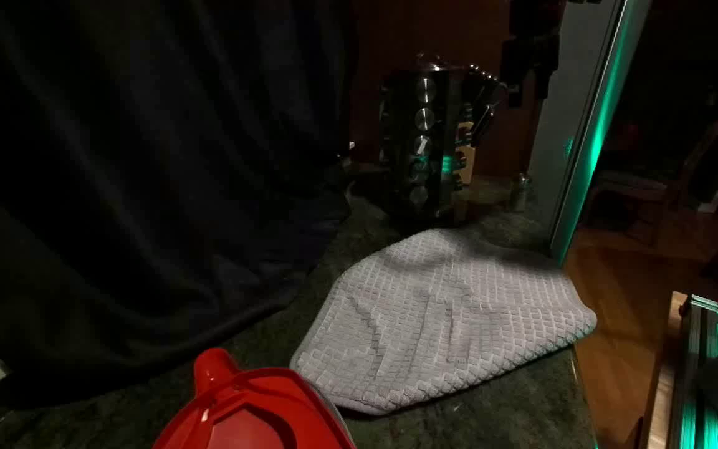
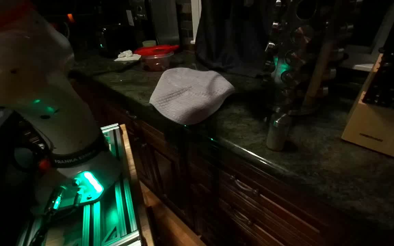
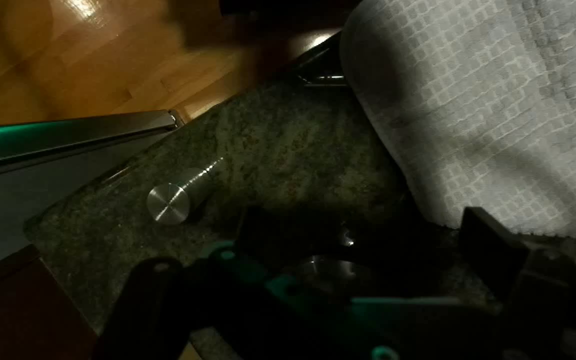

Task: Remove one container from the seasoning rack and put it on the counter

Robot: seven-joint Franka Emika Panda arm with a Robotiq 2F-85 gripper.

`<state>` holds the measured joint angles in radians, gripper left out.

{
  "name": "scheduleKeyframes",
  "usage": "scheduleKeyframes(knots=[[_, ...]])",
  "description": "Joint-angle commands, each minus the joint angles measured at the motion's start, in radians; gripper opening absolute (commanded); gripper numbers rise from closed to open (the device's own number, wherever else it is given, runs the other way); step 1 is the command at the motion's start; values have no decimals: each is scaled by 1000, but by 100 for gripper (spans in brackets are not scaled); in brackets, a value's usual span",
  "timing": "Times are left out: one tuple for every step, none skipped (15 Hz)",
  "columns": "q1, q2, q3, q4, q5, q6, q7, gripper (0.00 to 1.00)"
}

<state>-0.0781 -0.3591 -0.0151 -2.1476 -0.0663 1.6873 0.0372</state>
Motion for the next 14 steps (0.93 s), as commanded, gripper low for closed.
scheduleKeyframes(knots=[[10, 1, -9, 2, -3, -2, 2, 100], [10, 1, -9, 2, -3, -2, 2, 100], [10, 1, -9, 2, -3, -2, 2, 100], [10, 1, -9, 2, -3, -2, 2, 100], [10, 1, -9, 2, -3, -2, 2, 100], [10, 1, -9, 2, -3, -2, 2, 100], [10, 1, -9, 2, -3, -2, 2, 100], [10, 1, -9, 2, -3, -2, 2, 100], [7, 17, -10, 10, 0, -5, 10, 100], [2, 39, -14, 18, 5, -12, 21, 100], [-2, 52, -18, 16, 11, -3, 35, 100], [-7, 69, -26, 15, 19, -1, 50, 100], [-12, 83, -33, 11, 29, 4, 74, 100], [-16, 97, -43, 9, 41, 7, 87, 100]])
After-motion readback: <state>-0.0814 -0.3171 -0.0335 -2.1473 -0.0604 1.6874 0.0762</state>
